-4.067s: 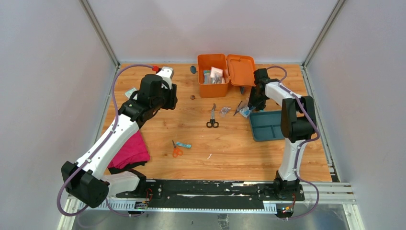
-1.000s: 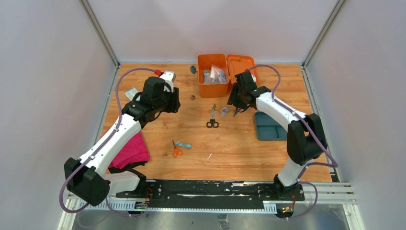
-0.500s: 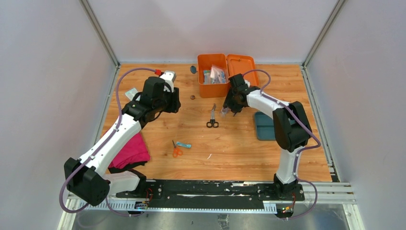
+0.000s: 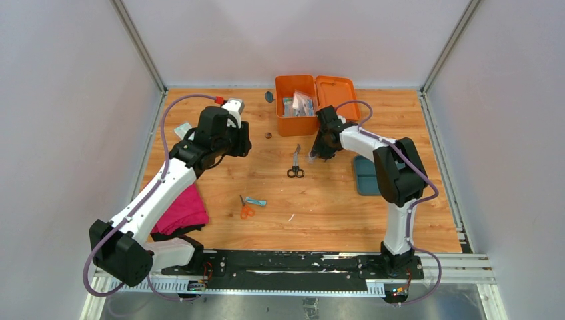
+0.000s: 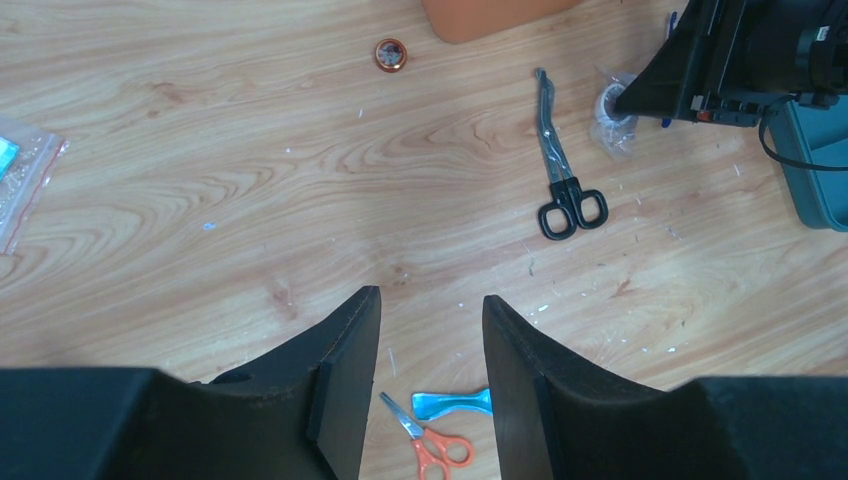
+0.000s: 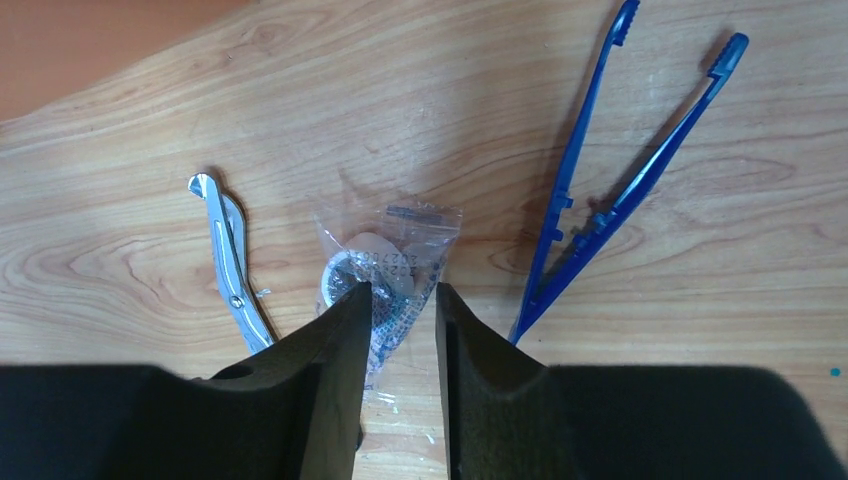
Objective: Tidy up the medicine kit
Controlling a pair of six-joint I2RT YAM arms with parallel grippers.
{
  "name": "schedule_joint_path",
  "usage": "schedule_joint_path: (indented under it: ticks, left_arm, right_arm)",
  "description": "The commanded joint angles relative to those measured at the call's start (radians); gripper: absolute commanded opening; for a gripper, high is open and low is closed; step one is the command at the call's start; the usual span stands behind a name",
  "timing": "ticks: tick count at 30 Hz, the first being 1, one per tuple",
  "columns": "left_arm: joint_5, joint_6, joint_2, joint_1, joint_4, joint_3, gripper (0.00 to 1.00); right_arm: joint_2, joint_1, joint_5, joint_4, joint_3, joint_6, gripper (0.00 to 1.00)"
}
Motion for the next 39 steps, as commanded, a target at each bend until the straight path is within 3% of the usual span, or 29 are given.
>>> schedule_joint_path:
  ticks: [1,6,13,21,28,39]
  left_arm:
    - [0.016,-0.005,-0.016,0.009,0.011,-0.006,0.48]
    - [0.017,-0.006,-0.018,0.011,0.012,-0.006,0.48]
    - [0.022,-0.006,-0.019,0.015,0.013,-0.006,0.48]
    - [0.027,-0.009,-0.021,0.017,0.013,-0.006,0.48]
    - [0.028,-0.009,-0.022,0.019,0.013,-0.005,0.48]
    - [0.032,-0.012,-0.026,0.028,0.011,-0.007,0.48]
  right_arm:
    - [0.032,0.018,0.012,-0.017,0.021,0.009,0.33]
    - [0.025,0.018,0.015,-0.017,0.016,-0.001,0.23]
    - [-0.053,0.019,0.052,-0.031,0.0,-0.042,0.01]
    - [-0.19,0.027,0.101,-0.064,-0.016,-0.095,0.0]
    - [-0.269,0.027,0.107,-0.076,0.081,-0.173,0.0]
    - [0.025,0.027,0.017,-0.075,0.497,-0.431,0.0]
